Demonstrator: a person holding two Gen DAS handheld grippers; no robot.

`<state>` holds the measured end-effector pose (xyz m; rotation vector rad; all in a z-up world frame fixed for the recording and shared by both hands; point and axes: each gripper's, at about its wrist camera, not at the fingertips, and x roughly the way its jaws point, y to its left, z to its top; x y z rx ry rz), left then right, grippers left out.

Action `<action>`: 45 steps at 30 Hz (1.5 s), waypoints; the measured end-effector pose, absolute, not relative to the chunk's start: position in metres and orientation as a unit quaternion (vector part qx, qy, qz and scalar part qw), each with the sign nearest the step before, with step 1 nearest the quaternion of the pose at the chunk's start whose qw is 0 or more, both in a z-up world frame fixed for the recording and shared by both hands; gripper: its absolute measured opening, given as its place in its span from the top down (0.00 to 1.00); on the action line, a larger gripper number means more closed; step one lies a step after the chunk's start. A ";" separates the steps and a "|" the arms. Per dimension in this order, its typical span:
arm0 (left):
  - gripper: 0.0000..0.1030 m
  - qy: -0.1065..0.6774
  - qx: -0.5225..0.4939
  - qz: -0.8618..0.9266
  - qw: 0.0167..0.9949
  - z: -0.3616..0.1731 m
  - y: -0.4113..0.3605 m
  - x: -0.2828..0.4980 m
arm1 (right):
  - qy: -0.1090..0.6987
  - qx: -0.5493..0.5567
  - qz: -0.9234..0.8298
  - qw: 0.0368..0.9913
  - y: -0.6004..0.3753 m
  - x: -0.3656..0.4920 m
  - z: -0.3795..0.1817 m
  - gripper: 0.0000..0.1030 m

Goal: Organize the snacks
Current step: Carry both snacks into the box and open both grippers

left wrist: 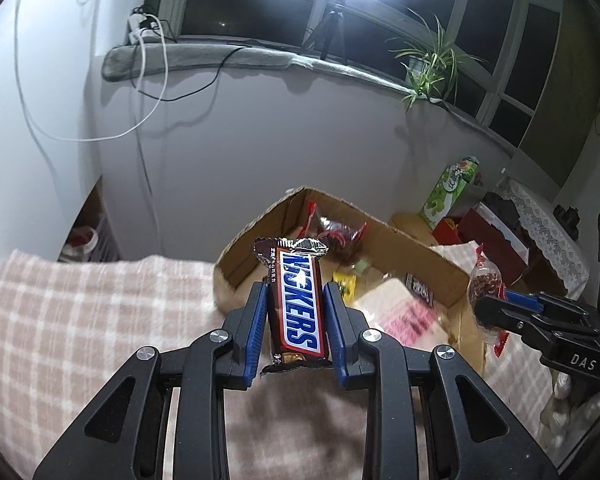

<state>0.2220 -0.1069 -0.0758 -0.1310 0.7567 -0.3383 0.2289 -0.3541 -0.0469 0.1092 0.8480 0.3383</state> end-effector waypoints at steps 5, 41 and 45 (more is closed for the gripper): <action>0.74 0.370 -0.053 -0.165 0.913 -0.076 -0.118 0.238 | 0.417 0.050 0.151 0.895 -0.359 0.247 -0.056 0.65; 0.56 0.381 -0.019 -0.163 0.910 -0.092 -0.149 0.269 | 0.430 0.018 0.130 0.893 -0.354 0.268 -0.074 0.29; 0.48 0.377 -0.021 -0.165 0.911 -0.091 -0.148 0.268 | 0.429 0.009 0.128 0.894 -0.351 0.265 -0.073 0.24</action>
